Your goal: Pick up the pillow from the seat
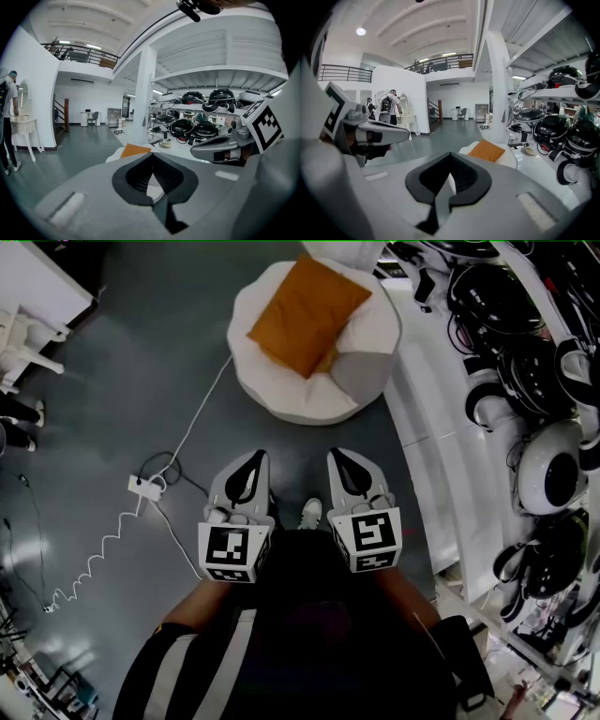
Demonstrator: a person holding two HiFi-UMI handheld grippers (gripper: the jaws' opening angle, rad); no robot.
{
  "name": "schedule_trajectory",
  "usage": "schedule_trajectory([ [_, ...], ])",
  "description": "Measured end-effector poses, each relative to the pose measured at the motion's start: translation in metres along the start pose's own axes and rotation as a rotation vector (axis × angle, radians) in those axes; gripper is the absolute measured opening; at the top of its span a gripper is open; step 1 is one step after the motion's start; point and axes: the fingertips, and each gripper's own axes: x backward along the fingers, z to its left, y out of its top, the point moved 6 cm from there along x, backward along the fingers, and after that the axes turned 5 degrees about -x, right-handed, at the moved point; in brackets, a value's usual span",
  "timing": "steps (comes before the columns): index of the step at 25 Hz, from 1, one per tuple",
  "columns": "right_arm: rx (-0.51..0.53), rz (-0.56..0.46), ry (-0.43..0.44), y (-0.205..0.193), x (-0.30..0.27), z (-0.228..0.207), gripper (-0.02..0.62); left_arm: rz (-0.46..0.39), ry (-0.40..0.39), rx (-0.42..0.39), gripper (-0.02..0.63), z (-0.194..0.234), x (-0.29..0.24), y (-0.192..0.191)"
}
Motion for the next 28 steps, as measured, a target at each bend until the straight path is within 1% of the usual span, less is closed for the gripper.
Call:
schedule_trajectory([
  [6,-0.028,-0.003,-0.019,0.002,-0.012,0.003,0.003,0.003,-0.026,0.013,0.002,0.016,-0.008,0.004],
  [11,-0.037,-0.007,-0.046,0.016,-0.030,0.009,0.003,-0.004,-0.052,0.021,0.002,0.039,-0.017,0.008],
  [16,-0.022,-0.021,-0.078,0.036,-0.057,0.019,0.003,-0.040,-0.080,0.018,0.002,0.072,-0.030,0.020],
  [22,-0.018,-0.049,-0.140,0.061,-0.089,0.035,0.003,-0.085,-0.114,0.006,0.002,0.120,-0.041,0.036],
  [28,-0.012,-0.062,-0.162,0.075,-0.111,0.057,0.003,-0.099,-0.115,-0.002,0.003,0.159,-0.041,0.043],
])
